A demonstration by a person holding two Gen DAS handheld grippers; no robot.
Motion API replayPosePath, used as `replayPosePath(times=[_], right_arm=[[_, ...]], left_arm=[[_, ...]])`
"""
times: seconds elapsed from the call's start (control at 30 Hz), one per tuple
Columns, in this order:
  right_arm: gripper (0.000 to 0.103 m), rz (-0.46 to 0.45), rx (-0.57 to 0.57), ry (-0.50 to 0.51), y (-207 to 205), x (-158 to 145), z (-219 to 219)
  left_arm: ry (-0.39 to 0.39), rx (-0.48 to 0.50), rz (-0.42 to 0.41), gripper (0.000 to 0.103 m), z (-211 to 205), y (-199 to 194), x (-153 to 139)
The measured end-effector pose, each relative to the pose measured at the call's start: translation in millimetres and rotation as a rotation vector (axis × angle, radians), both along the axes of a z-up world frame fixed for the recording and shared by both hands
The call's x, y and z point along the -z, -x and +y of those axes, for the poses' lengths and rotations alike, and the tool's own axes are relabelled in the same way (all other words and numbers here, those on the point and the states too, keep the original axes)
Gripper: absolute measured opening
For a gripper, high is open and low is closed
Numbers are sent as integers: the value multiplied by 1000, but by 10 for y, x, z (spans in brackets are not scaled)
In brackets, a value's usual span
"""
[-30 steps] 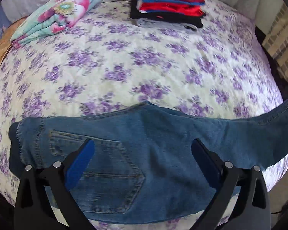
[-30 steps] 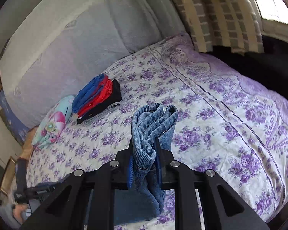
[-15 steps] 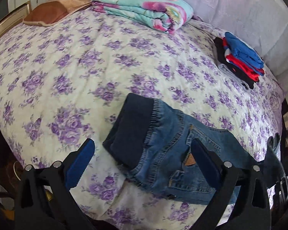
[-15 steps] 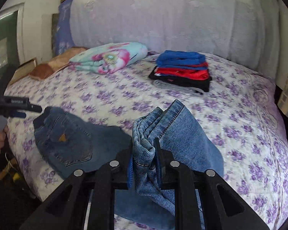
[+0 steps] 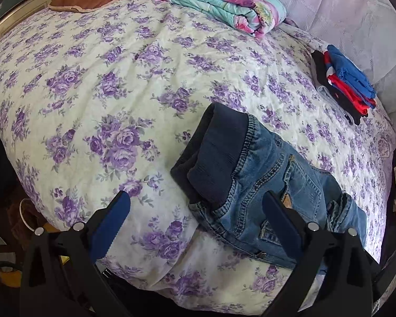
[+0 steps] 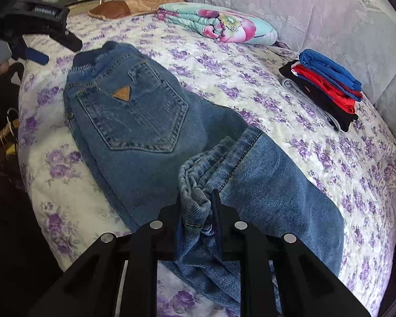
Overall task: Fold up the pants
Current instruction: 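Fold the held hems over toward the back pocket with the right tool, then open the right tool and release the folded legs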
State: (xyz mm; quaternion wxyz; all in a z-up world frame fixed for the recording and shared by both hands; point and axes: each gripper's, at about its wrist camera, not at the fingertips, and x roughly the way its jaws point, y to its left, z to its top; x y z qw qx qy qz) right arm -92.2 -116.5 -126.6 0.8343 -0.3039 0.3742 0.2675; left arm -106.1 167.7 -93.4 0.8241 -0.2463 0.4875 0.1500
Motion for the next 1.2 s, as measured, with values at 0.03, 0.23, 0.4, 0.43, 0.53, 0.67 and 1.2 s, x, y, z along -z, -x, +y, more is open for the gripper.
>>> replayPosePath(times=[0.03, 0.23, 0.4, 0.43, 0.53, 0.67, 1.2], right_arm=[[18, -4, 6, 5, 0, -6, -17], [17, -17, 131, -14, -74, -157, -325], [17, 5, 102, 5, -100, -81, -279], [18, 26, 83, 43, -92, 18, -208], [22, -12, 38, 132, -21, 96, -108], [44, 63, -6, -4, -2, -166, -247], [37, 201, 443, -326, -1051, -35, -600]], left_arm=[[-2, 8, -1, 98, -24, -14, -5], [-17, 37, -4, 98, -66, -48, -15], [16, 12, 6, 98, 8, -62, 51], [21, 12, 9, 98, 7, -70, 65], [19, 26, 12, 98, -28, -99, 80], [14, 34, 7, 98, -42, -114, 74], [-12, 102, 34, 98, -238, -201, 129]])
